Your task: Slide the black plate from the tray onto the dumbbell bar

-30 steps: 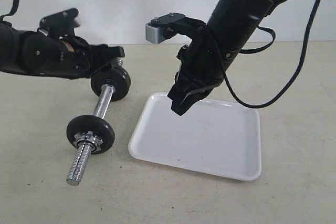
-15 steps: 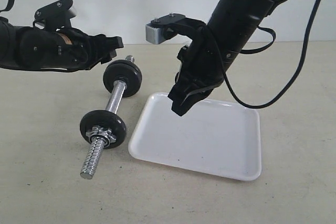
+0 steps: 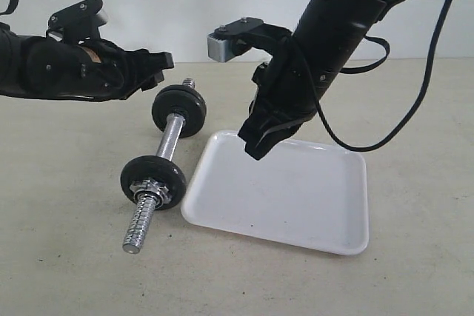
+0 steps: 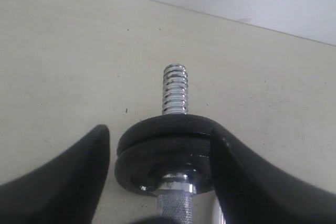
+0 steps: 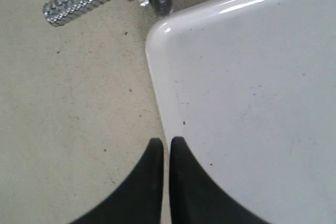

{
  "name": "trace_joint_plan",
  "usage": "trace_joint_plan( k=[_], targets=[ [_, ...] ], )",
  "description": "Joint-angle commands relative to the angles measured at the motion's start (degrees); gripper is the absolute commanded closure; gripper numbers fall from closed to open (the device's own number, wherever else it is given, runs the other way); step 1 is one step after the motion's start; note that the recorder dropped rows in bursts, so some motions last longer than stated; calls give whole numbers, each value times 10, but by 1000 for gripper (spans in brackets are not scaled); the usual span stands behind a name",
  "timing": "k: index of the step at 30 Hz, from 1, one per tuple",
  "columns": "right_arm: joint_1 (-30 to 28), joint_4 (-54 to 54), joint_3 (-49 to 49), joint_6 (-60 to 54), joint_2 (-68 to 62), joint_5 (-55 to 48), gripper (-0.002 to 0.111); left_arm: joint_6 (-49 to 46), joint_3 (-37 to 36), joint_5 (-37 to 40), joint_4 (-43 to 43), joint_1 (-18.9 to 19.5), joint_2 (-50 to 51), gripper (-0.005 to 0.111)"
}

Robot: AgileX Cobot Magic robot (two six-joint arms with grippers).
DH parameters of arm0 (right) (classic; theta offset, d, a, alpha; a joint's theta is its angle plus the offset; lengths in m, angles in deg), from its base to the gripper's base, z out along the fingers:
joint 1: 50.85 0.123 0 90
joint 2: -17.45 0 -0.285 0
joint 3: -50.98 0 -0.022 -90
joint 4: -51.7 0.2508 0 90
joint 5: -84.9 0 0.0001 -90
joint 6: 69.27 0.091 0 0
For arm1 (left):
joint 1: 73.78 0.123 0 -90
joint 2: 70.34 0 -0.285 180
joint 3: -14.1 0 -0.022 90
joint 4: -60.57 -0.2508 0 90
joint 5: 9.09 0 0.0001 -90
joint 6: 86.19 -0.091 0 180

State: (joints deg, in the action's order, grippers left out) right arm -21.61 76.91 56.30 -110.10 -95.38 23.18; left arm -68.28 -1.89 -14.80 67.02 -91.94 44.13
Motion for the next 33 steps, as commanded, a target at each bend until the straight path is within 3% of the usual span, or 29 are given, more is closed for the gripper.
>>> trace_joint_plan(
  k=[1, 2, 5, 7, 10, 14, 25, 33],
  targets=[
    [0, -53, 1, 48, 4, 58, 109, -41, 1, 41, 2, -1, -42, 56],
    [0, -62, 1, 53, 4, 64, 109, -59, 1, 51, 2, -1, -51, 60],
    [0, -67, 1, 55, 4, 77, 109, -128, 1, 105, 2, -1, -97, 94],
    [-1, -77, 1, 58, 6, 61, 109, -167, 1, 138, 0, -1, -121, 103],
    [-1, -87, 1, 72, 21, 44, 109, -184, 0, 185, 0, -1, -156, 102],
    [-1, -92, 1, 84, 64, 30, 109, -184, -29, 193, 0, -2, -213, 102],
    [-1, -92, -2, 136, 170, -30, 109, -179, -188, 178, 2, -3, -405, 102],
    [-1, -67, -177, 153, 275, 29, 109, -151, -337, 178, 4, -3, -626, 102]
  ],
)
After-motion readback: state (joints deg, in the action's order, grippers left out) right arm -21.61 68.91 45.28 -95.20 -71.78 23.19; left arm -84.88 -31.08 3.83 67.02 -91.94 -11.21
